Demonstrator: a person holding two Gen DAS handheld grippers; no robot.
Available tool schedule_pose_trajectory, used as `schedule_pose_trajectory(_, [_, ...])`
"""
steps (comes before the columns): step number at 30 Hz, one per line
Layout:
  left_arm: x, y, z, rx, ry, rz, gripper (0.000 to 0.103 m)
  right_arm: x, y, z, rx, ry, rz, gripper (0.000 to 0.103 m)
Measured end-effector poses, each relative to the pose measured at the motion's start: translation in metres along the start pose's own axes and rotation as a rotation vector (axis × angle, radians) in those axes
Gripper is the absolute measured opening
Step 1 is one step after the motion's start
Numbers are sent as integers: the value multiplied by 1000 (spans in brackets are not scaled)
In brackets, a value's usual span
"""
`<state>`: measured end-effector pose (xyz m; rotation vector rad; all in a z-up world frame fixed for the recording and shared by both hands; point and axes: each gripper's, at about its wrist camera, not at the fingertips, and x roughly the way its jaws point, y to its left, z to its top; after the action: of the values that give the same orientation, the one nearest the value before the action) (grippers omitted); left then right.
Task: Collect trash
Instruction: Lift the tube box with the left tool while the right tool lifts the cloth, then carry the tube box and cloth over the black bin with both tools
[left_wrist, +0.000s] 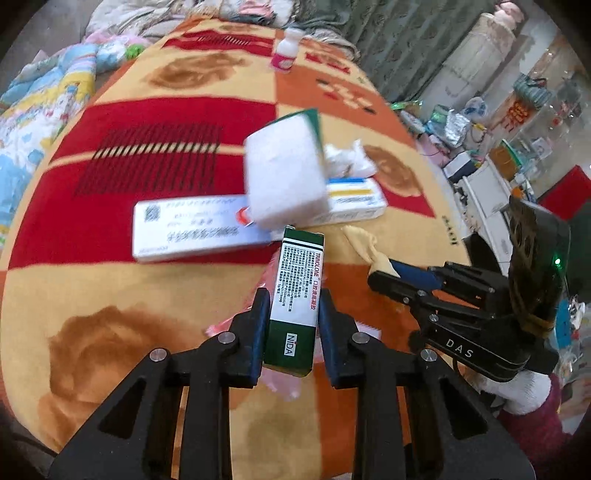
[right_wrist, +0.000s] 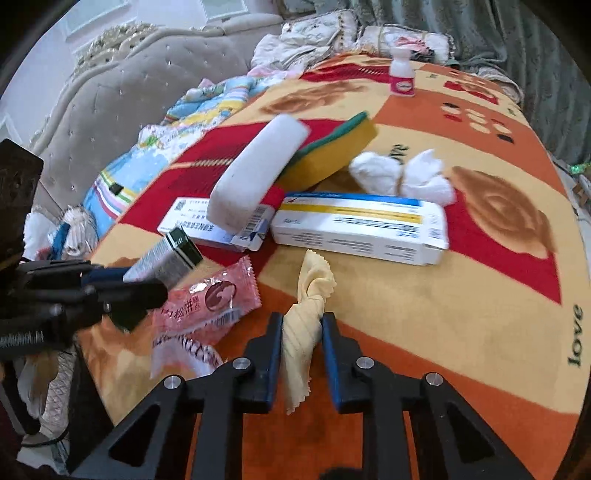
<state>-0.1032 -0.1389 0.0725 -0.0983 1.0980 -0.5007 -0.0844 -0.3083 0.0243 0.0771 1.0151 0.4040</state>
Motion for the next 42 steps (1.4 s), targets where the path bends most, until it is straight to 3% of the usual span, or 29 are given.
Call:
schedule_pose_trajectory(21, [34,-129,12,198,-21,-30,23,-99,-76,-42,136,-122,-119,20])
schedule_pose_trajectory(42, [82,-247,19,354,43,-129,23,-165,-163,-98,299,-183,-263,20])
